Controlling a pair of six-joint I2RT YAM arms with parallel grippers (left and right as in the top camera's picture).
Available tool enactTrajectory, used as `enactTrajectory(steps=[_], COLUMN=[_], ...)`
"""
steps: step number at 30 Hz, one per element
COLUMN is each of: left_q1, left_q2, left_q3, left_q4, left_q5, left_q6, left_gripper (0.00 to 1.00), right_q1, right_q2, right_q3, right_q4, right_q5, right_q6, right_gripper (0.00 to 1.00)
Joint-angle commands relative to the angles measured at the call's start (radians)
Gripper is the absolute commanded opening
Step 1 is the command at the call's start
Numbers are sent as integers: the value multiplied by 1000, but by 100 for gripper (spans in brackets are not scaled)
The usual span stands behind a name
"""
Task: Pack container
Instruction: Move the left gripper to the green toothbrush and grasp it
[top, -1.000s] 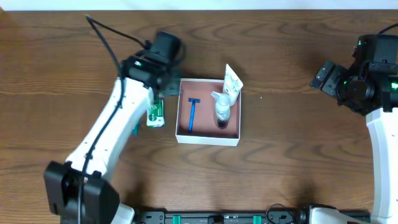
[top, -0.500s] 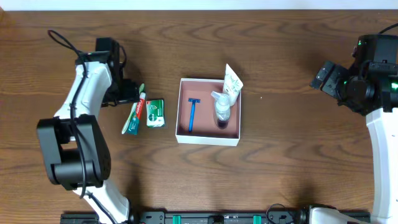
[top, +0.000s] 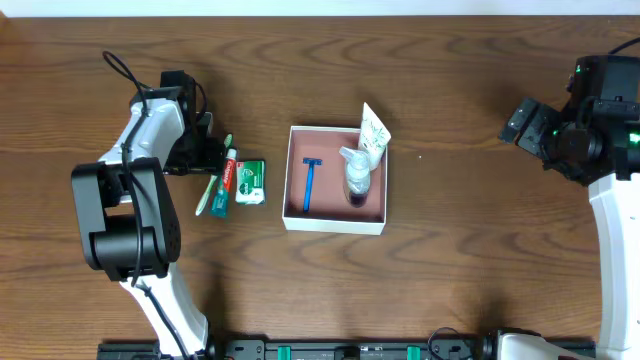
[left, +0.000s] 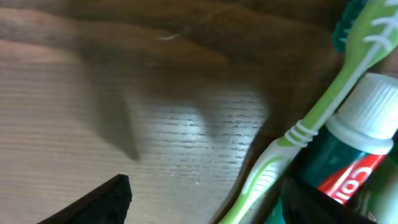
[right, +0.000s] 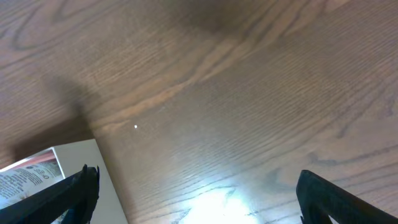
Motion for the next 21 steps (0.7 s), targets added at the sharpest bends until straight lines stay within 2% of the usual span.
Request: enactTrajectory(steps=[1, 5, 7, 9, 10, 21], left_q1=[0, 0, 0, 0, 0, 0], left_q2=[2, 2, 2, 3, 3, 5], left_q3=[-8, -8, -11, -11, -11, -62], left_q4=[0, -20, -19, -18, -18, 43], left_q5=[8, 11, 12, 15, 15, 15], left_q6=[27, 27, 27, 27, 27, 27], left_gripper=[78, 73, 63, 50, 47, 45], right_q1=[-8, -8, -8, -8, -8, -8], right_q2=[-1, -1, -1, -1, -1, -1], right_q3=[2, 2, 2, 2, 2, 2], right_q4=[0, 0, 0, 0, 0, 0], right_q5=[0, 0, 0, 0, 0, 0], right_q6=[-2, -2, -2, -2, -2, -2], right_gripper=[99, 99, 99, 99, 99, 99])
